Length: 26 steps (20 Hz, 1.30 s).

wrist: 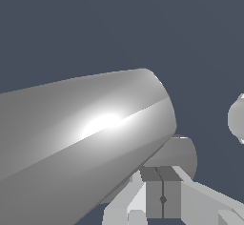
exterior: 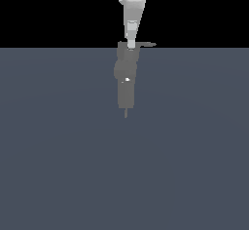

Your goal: Turn on the faucet by rotating a designated handle.

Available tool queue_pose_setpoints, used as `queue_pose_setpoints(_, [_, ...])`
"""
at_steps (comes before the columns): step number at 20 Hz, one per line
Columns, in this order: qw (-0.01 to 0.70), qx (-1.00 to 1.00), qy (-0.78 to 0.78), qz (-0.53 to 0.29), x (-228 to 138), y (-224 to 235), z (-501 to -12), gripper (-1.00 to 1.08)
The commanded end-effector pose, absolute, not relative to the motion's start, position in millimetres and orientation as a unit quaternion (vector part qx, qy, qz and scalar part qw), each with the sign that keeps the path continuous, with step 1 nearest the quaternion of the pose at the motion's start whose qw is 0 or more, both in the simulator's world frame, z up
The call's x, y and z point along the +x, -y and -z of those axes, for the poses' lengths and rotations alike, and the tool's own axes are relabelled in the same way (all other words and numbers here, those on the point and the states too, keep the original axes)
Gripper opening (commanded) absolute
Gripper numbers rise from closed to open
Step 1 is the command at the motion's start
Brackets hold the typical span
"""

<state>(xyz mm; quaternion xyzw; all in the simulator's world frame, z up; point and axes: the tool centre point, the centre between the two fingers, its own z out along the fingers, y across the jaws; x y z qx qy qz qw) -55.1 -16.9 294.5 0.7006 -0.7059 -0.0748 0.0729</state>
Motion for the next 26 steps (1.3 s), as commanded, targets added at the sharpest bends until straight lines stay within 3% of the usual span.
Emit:
queue_pose_setpoints(1, [0.070,0.686,0.721,0.070,-54.5,50.8,-298.8,-1.00])
queue_pose_setpoints(2, [0.073,0.699,0.708,0.074,-54.8,23.6,-294.8,-1.00])
queue_pose_setpoints(26, [0.071,0.690,0.717,0.071,-4.8,98.2,-287.3,-1.00])
